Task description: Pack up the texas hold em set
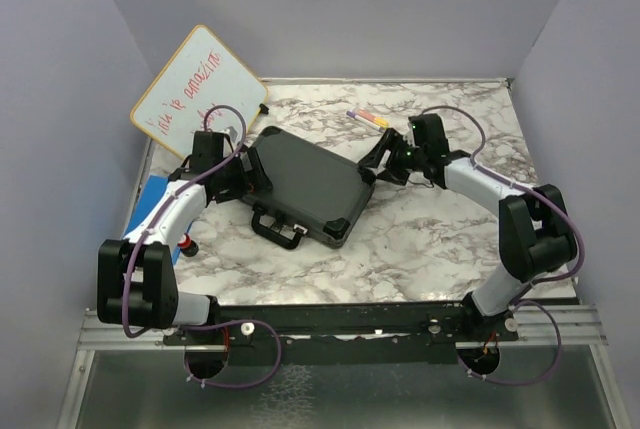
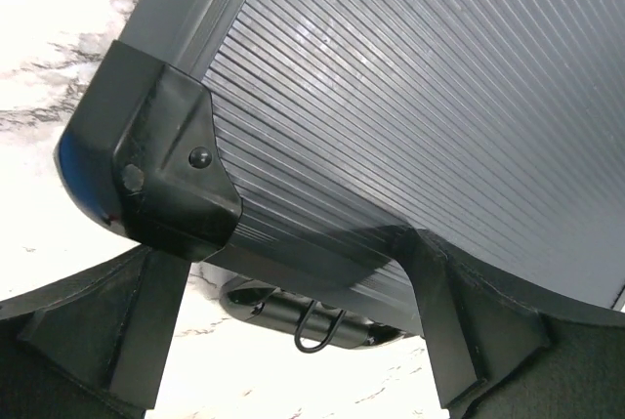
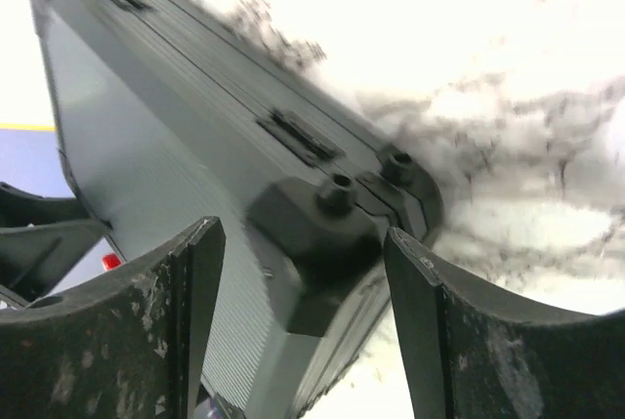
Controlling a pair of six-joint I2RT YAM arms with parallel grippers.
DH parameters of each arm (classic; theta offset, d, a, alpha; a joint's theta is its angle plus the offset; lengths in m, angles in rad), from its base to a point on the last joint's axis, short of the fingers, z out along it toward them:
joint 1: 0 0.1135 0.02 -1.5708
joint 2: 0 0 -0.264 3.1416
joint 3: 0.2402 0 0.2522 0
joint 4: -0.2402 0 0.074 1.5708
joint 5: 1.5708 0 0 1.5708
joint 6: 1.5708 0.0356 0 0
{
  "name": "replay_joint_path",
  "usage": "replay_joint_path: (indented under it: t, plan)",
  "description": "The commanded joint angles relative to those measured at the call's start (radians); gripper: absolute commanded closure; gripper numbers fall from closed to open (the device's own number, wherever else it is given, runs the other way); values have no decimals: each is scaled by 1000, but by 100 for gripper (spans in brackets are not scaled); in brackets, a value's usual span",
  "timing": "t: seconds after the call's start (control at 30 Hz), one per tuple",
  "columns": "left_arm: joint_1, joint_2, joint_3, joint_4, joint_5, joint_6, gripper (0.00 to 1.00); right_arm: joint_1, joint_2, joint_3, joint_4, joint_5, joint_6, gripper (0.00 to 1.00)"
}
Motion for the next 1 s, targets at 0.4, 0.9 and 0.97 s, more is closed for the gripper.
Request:
replay_joint_path:
  t: [0.4,0.9,0.97]
  plan:
    - [-9,57,188,-92,-360,295,1,-4,-97,31,-218,34,-172,8]
    - [23,200,98,1,118,172,6,3,8,5,-50,-235,-194,12]
    - [23,183,73,3,156,138,11,4,16,11,-24,-224,-173,18]
